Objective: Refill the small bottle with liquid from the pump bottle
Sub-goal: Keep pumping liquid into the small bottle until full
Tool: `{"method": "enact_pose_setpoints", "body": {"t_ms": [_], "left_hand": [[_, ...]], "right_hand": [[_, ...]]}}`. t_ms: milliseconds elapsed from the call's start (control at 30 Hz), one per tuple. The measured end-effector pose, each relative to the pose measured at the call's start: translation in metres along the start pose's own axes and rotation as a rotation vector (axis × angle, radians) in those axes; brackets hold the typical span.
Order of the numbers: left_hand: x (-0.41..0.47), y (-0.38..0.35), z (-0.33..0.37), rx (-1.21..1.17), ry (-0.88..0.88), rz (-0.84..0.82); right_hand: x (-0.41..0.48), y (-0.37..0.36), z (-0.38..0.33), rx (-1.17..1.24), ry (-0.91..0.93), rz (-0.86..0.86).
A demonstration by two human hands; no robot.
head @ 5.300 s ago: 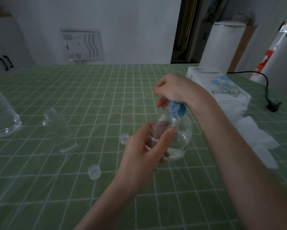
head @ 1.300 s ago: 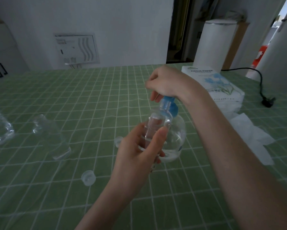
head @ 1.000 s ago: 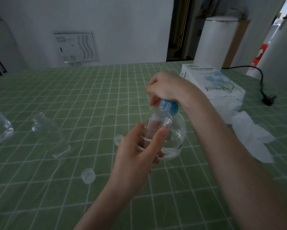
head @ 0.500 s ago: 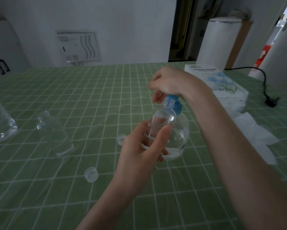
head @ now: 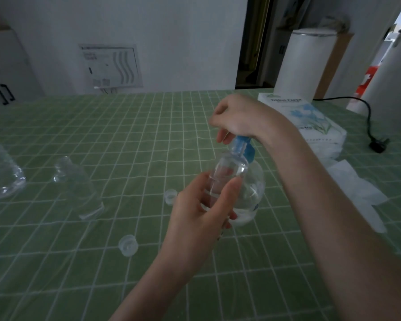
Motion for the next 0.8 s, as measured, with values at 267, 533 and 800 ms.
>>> {"method": "enact_pose_setpoints", "body": {"t_ms": [267,533,800], "left_hand": [[0.0,0.0,0.002,-0.01,-0.003,0.004],[-0.002,0.0,-0.001,0.037,0.01,0.008],[0.0,0.0,0.001,-0.001,0.004,0.024]], "right_hand": [[0.0,-0.001,-0.003,-0.017,-0.006,-0.026],[-0.001,-0.008,0.004,-0.015,-0.009,-0.031],[-0.003,0.002,-0.003,-0.027,0.03,0.004]]}}
Point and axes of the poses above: each hand's wrist, its own x-axis towards the middle knuckle, its own y-axis out of the back of the hand, z = x × y, the point moved 1 cm from there along x, towards the middle knuckle, and after that the axes turned 13 degrees about -y, right-handed, at the moved point
